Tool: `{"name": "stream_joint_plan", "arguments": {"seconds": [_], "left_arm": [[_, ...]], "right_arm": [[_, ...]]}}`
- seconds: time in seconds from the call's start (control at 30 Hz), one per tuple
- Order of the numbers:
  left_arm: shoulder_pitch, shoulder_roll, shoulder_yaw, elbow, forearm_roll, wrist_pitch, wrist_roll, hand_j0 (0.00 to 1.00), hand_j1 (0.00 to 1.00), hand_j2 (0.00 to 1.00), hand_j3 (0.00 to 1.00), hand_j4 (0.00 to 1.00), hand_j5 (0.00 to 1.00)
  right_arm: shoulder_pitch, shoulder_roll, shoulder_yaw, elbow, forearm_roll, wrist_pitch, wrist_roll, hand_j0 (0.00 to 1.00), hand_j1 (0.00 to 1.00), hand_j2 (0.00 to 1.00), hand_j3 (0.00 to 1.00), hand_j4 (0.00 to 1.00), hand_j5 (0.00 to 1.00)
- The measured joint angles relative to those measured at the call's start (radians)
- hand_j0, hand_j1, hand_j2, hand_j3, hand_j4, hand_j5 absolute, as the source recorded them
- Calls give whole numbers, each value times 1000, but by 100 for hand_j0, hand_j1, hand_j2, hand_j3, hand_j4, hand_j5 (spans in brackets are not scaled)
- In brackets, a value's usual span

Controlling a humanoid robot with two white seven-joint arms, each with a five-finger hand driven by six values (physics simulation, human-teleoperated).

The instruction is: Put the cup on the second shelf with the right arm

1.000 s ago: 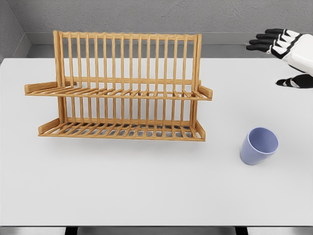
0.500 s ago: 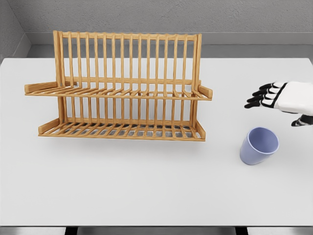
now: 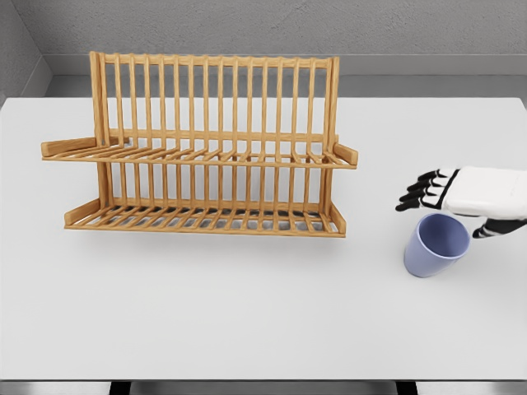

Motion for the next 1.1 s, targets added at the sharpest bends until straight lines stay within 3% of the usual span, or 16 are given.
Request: {"name": "stream_joint_plan", "arguments": {"seconds": [0.83, 0.87, 0.9, 0.97, 1.1], "left_arm": [[0, 0, -1, 0, 0, 0, 0, 100, 100, 100, 100, 100, 100], [0, 0, -1, 0, 0, 0, 0, 100, 100, 100, 100, 100, 100], [0, 0, 0, 0, 0, 0, 0, 100, 100, 100, 100, 100, 100], [0, 0, -1, 0, 0, 0, 0, 100, 100, 100, 100, 100, 100], [2, 0, -1, 0, 0, 0, 0, 100, 100, 100, 100, 100, 100]], "right_arm": [[20, 5, 71, 18, 15, 0, 0, 100, 100, 100, 100, 100, 100], [20, 6, 73, 18, 14, 1, 0, 98, 98, 98, 98, 98, 98], [20, 6, 74, 18, 13, 1, -1, 81, 81, 81, 81, 81, 81], [18, 6, 75, 18, 9, 4, -3, 68, 68, 68, 68, 68, 68], [12, 5, 76, 19, 10, 3, -3, 68, 68, 68, 68, 68, 68]]}}
